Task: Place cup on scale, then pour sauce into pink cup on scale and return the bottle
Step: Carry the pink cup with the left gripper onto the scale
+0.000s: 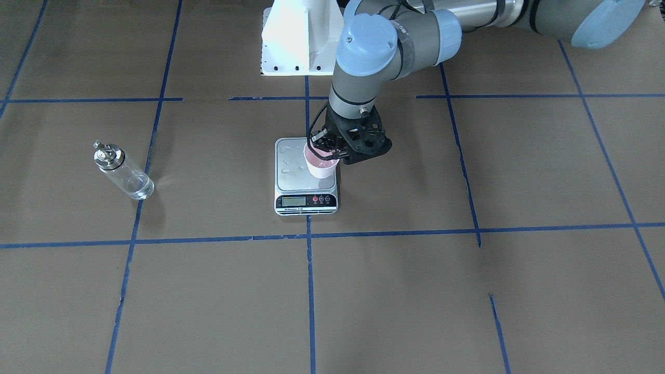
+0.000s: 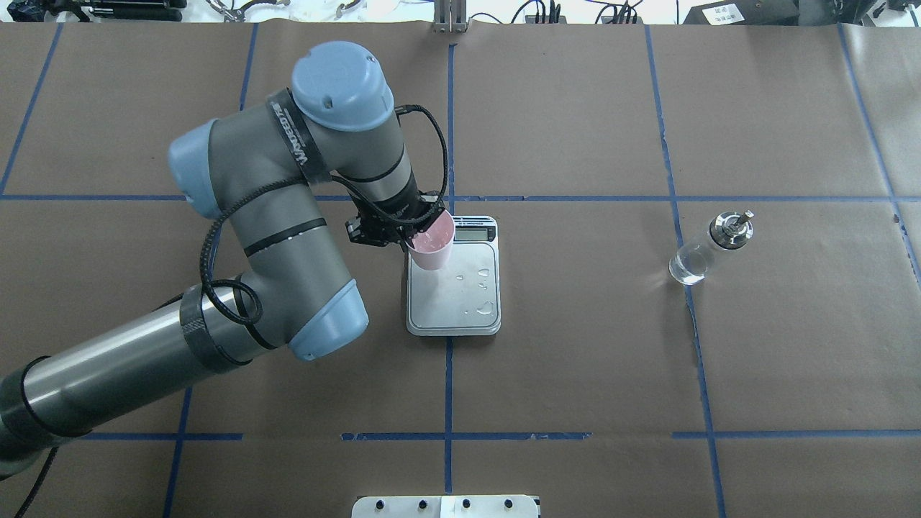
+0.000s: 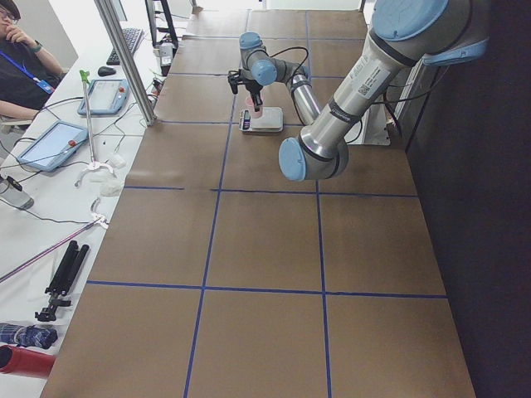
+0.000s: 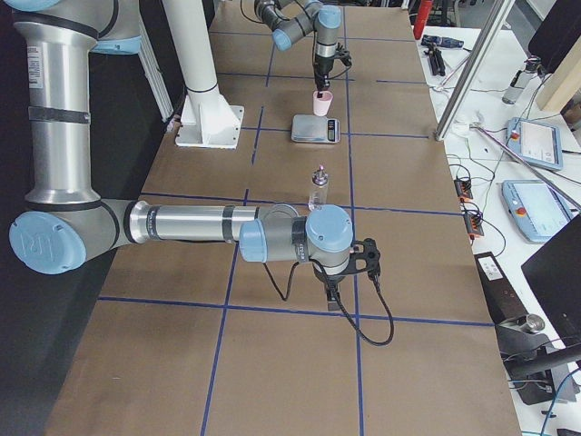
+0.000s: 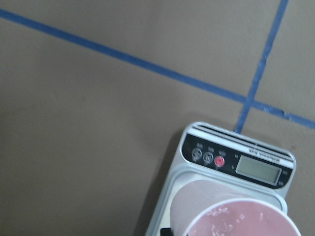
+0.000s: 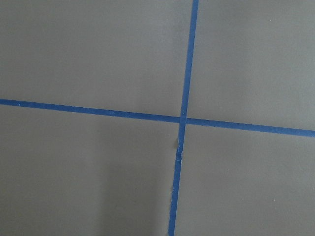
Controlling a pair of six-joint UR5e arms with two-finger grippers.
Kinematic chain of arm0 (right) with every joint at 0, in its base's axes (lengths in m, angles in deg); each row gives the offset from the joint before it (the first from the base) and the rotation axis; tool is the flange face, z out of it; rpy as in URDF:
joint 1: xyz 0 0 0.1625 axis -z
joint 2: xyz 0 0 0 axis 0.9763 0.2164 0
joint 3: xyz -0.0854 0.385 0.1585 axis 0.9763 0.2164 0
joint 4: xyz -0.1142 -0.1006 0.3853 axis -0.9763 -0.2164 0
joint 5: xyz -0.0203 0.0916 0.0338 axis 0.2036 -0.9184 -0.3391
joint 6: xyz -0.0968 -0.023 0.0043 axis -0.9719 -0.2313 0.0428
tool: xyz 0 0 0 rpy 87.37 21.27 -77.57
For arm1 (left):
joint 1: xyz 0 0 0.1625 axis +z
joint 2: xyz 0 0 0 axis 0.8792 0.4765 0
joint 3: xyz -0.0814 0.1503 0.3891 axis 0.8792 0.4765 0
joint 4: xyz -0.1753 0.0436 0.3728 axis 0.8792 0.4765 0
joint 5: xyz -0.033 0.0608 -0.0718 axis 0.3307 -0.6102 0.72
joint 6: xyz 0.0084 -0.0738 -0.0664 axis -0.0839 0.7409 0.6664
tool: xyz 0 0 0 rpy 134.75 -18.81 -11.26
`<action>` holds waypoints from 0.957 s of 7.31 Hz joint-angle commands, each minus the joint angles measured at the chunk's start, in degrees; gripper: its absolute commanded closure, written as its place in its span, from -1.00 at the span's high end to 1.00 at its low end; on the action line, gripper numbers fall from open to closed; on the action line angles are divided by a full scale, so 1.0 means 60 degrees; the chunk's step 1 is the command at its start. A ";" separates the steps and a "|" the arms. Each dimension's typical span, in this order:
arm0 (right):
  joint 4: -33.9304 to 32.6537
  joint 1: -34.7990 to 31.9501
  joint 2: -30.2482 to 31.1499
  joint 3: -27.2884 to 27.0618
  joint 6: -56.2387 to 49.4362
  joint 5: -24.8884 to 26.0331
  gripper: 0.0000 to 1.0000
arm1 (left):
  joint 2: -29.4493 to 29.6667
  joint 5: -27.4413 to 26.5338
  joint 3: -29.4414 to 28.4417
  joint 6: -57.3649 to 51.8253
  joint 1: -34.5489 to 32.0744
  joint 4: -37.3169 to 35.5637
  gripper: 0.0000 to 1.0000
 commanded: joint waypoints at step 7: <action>0.0000 -0.0014 -0.0043 -0.0014 -0.0002 -0.0003 1.00 | -0.0051 -0.0013 -0.0471 0.0316 0.0520 0.1056 -0.39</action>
